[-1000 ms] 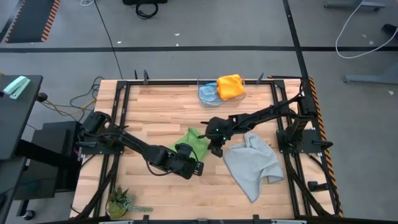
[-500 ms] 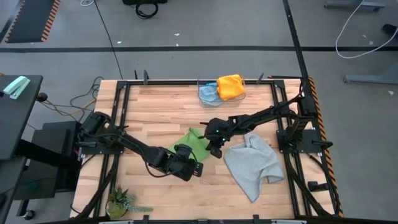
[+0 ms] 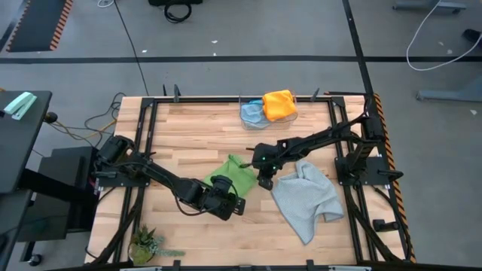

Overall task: Fold microfiber towels
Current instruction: Fold the green microfiber cloth

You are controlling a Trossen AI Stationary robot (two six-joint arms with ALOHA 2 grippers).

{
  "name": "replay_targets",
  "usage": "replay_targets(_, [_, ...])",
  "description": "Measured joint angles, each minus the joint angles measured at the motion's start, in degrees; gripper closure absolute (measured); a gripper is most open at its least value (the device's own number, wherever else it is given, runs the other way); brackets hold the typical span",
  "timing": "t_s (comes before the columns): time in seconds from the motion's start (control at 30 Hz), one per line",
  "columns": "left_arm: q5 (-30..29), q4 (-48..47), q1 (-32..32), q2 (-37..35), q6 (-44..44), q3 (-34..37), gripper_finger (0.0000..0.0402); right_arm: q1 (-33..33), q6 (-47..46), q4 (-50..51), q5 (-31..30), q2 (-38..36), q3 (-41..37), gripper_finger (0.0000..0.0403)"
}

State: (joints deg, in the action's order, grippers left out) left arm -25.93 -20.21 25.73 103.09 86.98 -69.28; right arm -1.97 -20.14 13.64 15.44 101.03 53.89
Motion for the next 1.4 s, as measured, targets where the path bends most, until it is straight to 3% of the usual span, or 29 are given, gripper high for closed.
replay_targets(0.17, [0.0, -0.7, 0.0, 0.0, -0.7, 0.0, 0.0396, 1.8, -3.0, -3.8, -0.8, 0.0, 0.0, 0.0403])
replay_targets(0.4, [-2.5, -1.6, 0.3, -0.8, -0.7, 0.1, 0.0383, 0.7, -6.3, -5.3, -2.2, 0.0, 0.0, 0.0403])
replay_targets(0.57, [-5.9, -3.9, 1.3, -3.8, -0.8, 0.1, 0.0396, 1.1, -7.2, -7.2, -2.0, 1.6, 0.0, 0.0403])
replay_targets(0.8, [-9.7, -7.5, 2.9, -8.2, -0.2, -0.1, 0.0384, 2.7, -10.4, -12.1, -1.0, 3.9, 0.1, 0.0403])
replay_targets(1.07, [-11.2, -12.2, 3.9, -9.4, 3.0, 0.0, 0.0387, 3.4, -10.4, -12.3, -0.3, 6.2, 5.2, 0.0403])
replay_targets(1.4, [-13.1, -12.9, 5.5, -9.4, 5.6, 0.0, 0.0394, 4.8, -8.3, -10.0, 4.6, 18.2, 21.3, 0.0403])
